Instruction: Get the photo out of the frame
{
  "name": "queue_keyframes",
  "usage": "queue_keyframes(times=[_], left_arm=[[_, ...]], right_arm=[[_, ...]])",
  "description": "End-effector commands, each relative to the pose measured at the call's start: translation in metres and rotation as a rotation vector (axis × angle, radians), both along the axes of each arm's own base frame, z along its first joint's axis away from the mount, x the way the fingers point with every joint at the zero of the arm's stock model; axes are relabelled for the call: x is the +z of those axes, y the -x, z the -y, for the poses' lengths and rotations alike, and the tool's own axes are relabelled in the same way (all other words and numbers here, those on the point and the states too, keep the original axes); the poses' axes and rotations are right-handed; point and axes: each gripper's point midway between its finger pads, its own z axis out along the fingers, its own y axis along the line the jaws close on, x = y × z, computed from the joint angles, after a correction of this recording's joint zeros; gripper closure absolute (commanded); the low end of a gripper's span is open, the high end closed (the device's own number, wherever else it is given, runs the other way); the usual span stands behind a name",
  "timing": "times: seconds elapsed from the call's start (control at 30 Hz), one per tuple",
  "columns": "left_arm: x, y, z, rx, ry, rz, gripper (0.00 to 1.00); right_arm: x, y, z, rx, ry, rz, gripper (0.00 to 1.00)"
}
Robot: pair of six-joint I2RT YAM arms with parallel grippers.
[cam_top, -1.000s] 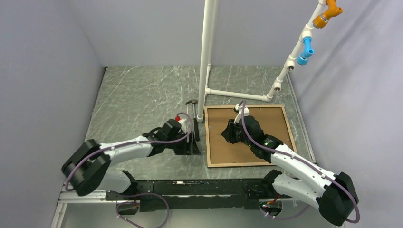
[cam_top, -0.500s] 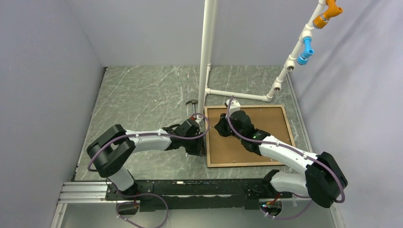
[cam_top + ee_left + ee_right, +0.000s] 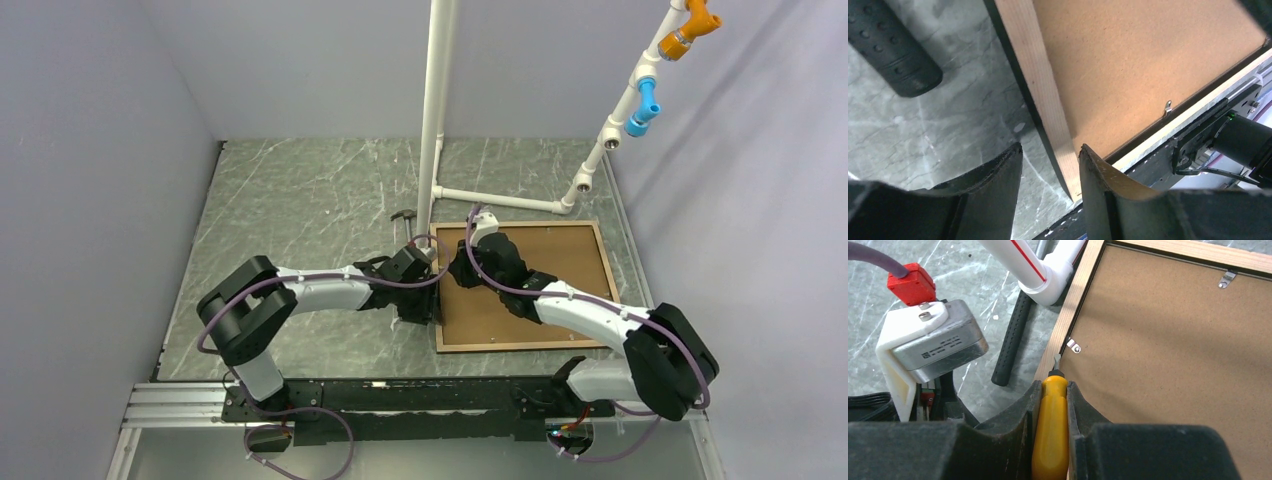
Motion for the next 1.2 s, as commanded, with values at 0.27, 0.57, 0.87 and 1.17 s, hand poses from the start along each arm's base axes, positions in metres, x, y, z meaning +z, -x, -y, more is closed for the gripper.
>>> queue_keyframes(times=[0.27,0.57,0.87,1.17], left_arm=[[-0.017,-0.001,-0.001,-0.003,-0.082,-0.012,0.63],[-0.022,0.002,-0.002,-0.006,-0.083,-0.032,0.79],[-0.024,0.003,-0.002,-0.013,-0.089,-0.037,0.81],[-0.027,0.005,-0.003,-0.016,-0.1,-0.051,0.9]], right_arm=[[0.009,-0.011,-0.013,-0.013,0.014,0.064,1.0],[0.0,-0.014,-0.013,-0.051,0.05,0.061,1.0],[0.001,-0.01,-0.01,-0.066,0.048,0.069,1.0],[-0.006,-0.006,-0.009,-0.075,0.049,0.051,1.0]])
